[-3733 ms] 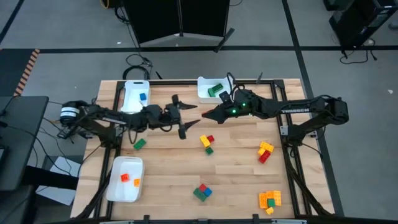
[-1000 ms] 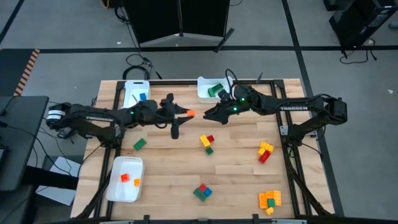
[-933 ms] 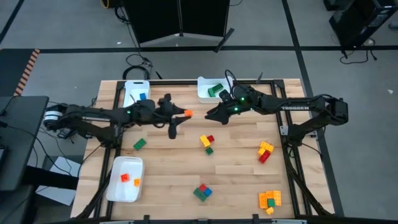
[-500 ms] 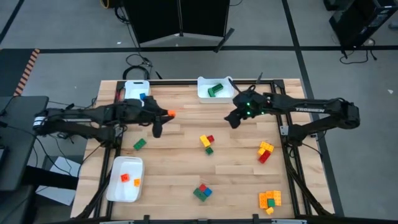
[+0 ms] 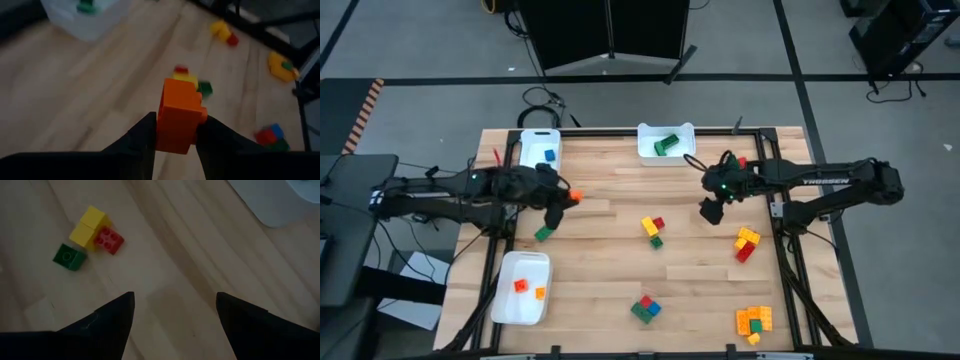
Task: Sort blocks by size
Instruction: Put the orange 4 stud game piece into the bottom white bin
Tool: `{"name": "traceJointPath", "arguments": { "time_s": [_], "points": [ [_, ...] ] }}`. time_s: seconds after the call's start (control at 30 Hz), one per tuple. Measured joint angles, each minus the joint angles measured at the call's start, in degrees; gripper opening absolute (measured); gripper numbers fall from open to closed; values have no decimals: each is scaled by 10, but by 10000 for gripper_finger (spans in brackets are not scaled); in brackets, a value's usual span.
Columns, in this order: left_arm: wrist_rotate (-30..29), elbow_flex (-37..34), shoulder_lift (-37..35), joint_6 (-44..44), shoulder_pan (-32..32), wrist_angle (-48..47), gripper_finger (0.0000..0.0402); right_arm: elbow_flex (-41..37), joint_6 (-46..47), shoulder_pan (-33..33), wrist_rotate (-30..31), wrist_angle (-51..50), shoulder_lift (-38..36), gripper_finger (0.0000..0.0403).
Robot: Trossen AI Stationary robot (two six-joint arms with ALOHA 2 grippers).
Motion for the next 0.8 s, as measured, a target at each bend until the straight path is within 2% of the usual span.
{"name": "traceJointPath", "arguments": {
  "time_s": [0.17, 0.37, 0.53, 0.7, 0.8],
  "points": [
    [-5, 18, -1, -88, -40, -115, 127, 0, 1, 4, 12, 1, 0, 289],
    [-46, 44, -1, -275, -87, -256, 127, 0, 8, 4, 13, 1, 0, 289],
    [-45, 48, 0, -408, -126, -298, 127, 0, 7, 4, 13, 2, 0, 293],
    [-2, 48, 30, -503, -169, -316, 127, 0, 6, 4, 13, 3, 0, 290],
    [37, 48, 65, -517, -201, -327, 127, 0, 5, 4, 13, 3, 0, 289]
  ]
}}
